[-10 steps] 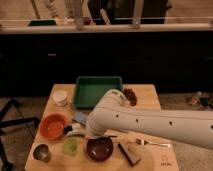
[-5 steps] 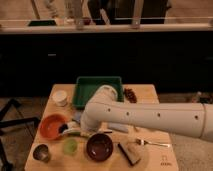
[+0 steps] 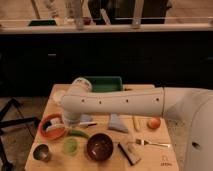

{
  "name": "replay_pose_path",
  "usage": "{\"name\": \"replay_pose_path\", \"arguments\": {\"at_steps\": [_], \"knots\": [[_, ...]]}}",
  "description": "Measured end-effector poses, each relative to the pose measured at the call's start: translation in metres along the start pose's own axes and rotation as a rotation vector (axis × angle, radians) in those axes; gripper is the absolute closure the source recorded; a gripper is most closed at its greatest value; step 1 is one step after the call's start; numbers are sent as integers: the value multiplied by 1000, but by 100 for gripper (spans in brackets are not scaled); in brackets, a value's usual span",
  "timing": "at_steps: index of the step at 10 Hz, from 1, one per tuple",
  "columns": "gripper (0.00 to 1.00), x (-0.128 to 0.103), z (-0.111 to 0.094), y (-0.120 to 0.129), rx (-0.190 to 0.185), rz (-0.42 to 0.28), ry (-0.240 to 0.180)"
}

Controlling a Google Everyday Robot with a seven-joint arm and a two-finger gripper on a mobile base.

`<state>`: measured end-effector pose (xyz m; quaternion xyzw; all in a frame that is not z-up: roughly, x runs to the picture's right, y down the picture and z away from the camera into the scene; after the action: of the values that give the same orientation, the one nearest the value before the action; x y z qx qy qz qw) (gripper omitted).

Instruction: Place brush in red bowl

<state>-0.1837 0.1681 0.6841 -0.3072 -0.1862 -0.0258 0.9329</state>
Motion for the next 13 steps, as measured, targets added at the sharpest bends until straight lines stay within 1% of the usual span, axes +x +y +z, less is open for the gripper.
{"name": "replay_pose_path", "arguments": {"at_steps": [3, 6, 8, 13], "knots": [[98, -11, 9, -13, 34, 27, 4], [98, -24, 23, -23, 39, 34, 6], [98, -35, 36, -30, 25, 30, 5], [98, -47, 64, -48, -6, 36, 3]]}}
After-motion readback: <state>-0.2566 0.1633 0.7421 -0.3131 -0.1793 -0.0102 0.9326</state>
